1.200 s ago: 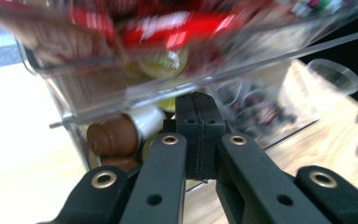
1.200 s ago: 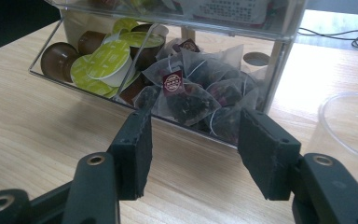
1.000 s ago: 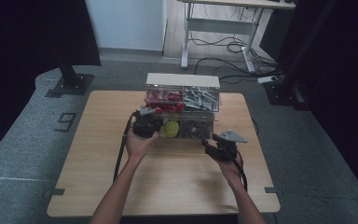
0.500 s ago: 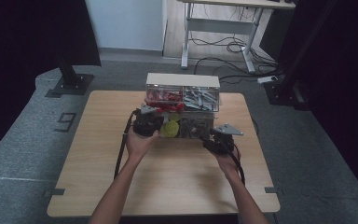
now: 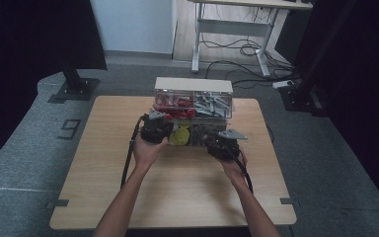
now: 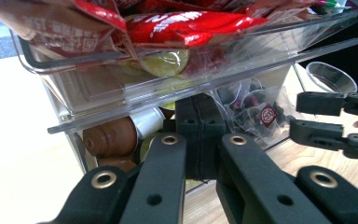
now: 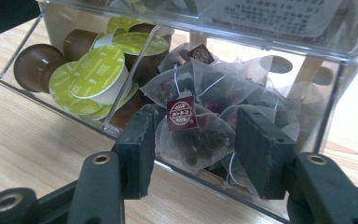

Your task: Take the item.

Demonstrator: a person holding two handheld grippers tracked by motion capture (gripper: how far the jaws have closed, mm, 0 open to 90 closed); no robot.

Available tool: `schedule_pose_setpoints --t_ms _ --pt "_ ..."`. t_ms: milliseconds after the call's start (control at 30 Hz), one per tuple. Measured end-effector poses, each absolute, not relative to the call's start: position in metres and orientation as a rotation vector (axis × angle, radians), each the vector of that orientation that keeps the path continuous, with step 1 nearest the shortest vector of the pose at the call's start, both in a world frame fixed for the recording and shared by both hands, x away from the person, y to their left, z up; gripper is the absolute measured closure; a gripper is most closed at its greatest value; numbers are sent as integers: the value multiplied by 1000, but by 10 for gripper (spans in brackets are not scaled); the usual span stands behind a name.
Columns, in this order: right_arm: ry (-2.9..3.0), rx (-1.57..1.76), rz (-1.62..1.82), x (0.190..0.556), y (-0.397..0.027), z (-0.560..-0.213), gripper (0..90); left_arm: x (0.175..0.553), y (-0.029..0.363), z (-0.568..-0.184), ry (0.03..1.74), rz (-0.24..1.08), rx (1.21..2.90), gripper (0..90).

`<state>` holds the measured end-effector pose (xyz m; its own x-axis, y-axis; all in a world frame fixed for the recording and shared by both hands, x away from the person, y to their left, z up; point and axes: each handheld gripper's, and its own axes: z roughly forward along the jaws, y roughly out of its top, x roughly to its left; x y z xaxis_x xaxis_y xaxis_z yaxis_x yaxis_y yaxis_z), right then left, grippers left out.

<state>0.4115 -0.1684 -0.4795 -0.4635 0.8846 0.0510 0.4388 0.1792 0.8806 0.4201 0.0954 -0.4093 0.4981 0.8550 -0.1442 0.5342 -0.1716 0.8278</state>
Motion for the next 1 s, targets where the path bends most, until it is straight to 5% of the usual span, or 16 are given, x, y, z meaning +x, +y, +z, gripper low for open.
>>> schedule_pose_setpoints --t_ms 700,1000 --pt "2039 1253 1112 436 -147 -495 454 421 96 -409 1158 441 1844 900" --pt "2021 1318 1087 438 -152 -497 621 420 96 -409 1157 440 1842 900"
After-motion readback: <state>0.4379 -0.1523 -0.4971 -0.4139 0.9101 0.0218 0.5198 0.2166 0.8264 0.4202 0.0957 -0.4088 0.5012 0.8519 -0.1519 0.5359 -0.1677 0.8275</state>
